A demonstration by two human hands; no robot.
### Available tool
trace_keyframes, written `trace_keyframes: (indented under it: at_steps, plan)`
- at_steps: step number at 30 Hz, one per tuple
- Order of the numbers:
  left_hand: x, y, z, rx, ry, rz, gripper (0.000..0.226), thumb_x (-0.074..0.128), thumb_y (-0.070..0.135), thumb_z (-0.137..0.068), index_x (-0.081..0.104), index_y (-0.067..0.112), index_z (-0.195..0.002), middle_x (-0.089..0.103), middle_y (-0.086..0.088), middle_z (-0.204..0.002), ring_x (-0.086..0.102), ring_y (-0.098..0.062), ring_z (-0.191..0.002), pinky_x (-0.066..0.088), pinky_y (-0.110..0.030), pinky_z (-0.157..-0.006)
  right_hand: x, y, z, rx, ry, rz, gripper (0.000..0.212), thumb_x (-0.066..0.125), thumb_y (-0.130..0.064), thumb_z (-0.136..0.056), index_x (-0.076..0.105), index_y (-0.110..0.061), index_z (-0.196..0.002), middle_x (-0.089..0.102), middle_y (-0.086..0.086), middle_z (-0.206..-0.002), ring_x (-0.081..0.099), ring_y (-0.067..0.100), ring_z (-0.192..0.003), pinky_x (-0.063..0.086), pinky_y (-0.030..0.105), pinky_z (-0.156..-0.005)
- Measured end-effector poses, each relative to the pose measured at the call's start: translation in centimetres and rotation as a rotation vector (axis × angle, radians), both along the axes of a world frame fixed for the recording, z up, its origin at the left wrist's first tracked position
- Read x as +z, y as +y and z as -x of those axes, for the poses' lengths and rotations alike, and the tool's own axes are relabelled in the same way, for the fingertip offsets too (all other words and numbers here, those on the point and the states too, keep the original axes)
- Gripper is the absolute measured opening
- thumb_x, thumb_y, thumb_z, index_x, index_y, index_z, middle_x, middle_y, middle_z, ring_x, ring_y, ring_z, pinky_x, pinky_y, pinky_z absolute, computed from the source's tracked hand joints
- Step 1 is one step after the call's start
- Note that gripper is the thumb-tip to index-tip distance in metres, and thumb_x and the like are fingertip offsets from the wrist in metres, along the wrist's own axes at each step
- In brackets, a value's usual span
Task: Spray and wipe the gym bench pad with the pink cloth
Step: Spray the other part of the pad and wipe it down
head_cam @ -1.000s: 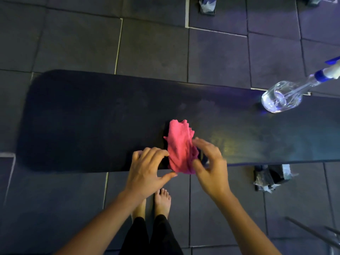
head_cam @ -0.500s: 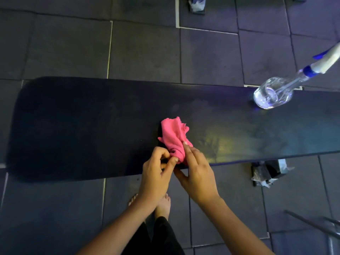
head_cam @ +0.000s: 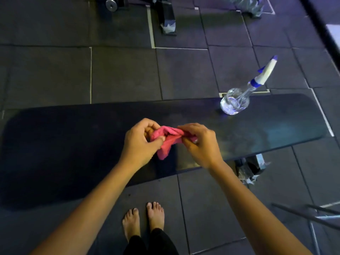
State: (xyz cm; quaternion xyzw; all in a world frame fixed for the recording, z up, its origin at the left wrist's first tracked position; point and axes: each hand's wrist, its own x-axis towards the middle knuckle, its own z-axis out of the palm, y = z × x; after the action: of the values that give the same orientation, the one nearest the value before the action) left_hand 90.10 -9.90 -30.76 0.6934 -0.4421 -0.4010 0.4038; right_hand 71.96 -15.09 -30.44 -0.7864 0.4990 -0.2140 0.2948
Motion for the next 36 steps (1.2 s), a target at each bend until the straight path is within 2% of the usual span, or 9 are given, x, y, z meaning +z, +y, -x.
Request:
trace_keyframes:
  at_steps: [6, 11, 17, 20, 23, 26, 29, 33, 36]
  plan:
    - [4.0, -2.4, 0.7, 0.147, -0.348, 0.395, 0.010, 0.068, 0.002, -0.074, 0.072, 0.009, -0.080, 0.054, -0.001, -0.086, 0.048, 0.000, -0.065, 0.040, -0.005, -0.061, 2.7, -0.9, 0.2, -0.087, -0.126, 0.356, 0.024, 0.075, 0.004, -0.077, 0.075, -0.002, -0.101, 0.071, 0.012, -0.103, 0.066, 0.027, -0.096, 0.052, 0.027, -0.087]
    - [0.2, 0.4, 0.9, -0.187, -0.489, 0.426, 0.017, 0.055, 0.015, -0.079, 0.071, 0.009, -0.079, 0.060, -0.001, -0.088, 0.056, -0.018, -0.078, 0.047, -0.030, -0.063, -1.2, 1.7, 1.2, -0.089, -0.081, 0.390, 0.022, 0.070, 0.008, -0.074, 0.073, 0.001, -0.094, 0.067, 0.017, -0.107, 0.059, 0.029, -0.104, 0.045, 0.026, -0.096]
    - [-6.8, 6.0, 2.4, -0.060, -0.146, -0.107, 0.006, 0.070, 0.009, -0.079, 0.073, 0.010, -0.074, 0.062, -0.001, -0.101, 0.063, -0.019, -0.090, 0.053, -0.029, -0.075, -9.5, 8.7, 4.0, -0.005, 0.183, 0.040, 0.022, 0.066, 0.001, -0.078, 0.073, -0.006, -0.098, 0.068, 0.014, -0.118, 0.063, 0.038, -0.106, 0.059, 0.045, -0.084]
    - [-6.6, 6.4, 3.6, 0.169, -0.108, -0.196, 0.018, 0.072, 0.014, -0.083, 0.067, 0.010, -0.099, 0.064, -0.005, -0.104, 0.063, -0.017, -0.087, 0.049, -0.017, -0.067, -9.4, 9.8, 4.0, -0.035, 0.175, -0.048, 0.033, 0.066, -0.009, -0.079, 0.071, -0.007, -0.111, 0.062, 0.013, -0.133, 0.057, 0.033, -0.124, 0.046, 0.038, -0.106]
    - [-6.5, 4.8, 4.4, 0.347, 0.038, -0.378, 0.049, 0.079, 0.028, -0.077, 0.058, 0.009, -0.118, 0.067, -0.003, -0.098, 0.063, -0.018, -0.082, 0.050, -0.030, -0.075, -8.1, 9.2, 3.7, -0.132, 0.107, -0.181, 0.031, 0.064, -0.025, -0.082, 0.074, -0.014, -0.109, 0.062, 0.002, -0.135, 0.054, 0.020, -0.127, 0.038, 0.021, -0.106]
    - [-6.7, 2.6, 5.1, 0.395, 0.212, -0.545, 0.036, 0.083, 0.028, -0.069, 0.066, 0.008, -0.095, 0.062, -0.002, -0.068, 0.056, -0.019, -0.061, 0.050, -0.030, -0.061, -6.4, 7.1, 3.6, -0.269, 0.021, -0.201, 0.023, 0.063, -0.028, -0.083, 0.076, -0.016, -0.098, 0.069, 0.000, -0.122, 0.060, 0.015, -0.117, 0.044, 0.019, -0.094]
    - [-6.1, 1.1, 5.7, 0.402, 0.268, -0.623, 0.028, 0.077, 0.017, -0.071, 0.056, 0.007, -0.056, 0.044, -0.002, -0.048, 0.038, -0.019, -0.047, 0.030, -0.026, -0.046, -4.9, 4.2, 4.0, -0.493, -0.073, -0.172, 0.014, 0.068, -0.017, -0.083, 0.076, -0.012, -0.094, 0.073, 0.004, -0.107, 0.066, 0.018, -0.103, 0.052, 0.031, -0.089]
    - [-4.3, 0.0, 6.0, 0.339, 0.311, -0.528, 0.021, 0.070, 0.016, -0.071, 0.060, -0.002, -0.075, 0.055, -0.009, -0.069, 0.048, -0.022, -0.067, 0.037, -0.032, -0.058, -2.3, 0.2, 5.5, -0.847, -0.204, -0.227, 0.026, 0.074, -0.018, -0.083, 0.072, -0.011, -0.108, 0.072, 0.002, -0.108, 0.063, 0.011, -0.096, 0.045, 0.019, -0.089]
    - [-2.4, -1.1, 6.2, 0.331, 0.565, -0.472, 0.013, 0.067, 0.016, -0.072, 0.058, 0.008, -0.078, 0.061, -0.010, -0.081, 0.055, -0.022, -0.076, 0.043, -0.033, -0.067, -0.3, -3.2, 7.3, -1.015, -0.321, -0.225, 0.045, 0.078, -0.021, -0.080, 0.063, -0.009, -0.121, 0.067, 0.005, -0.120, 0.061, 0.015, -0.110, 0.040, 0.018, -0.091]
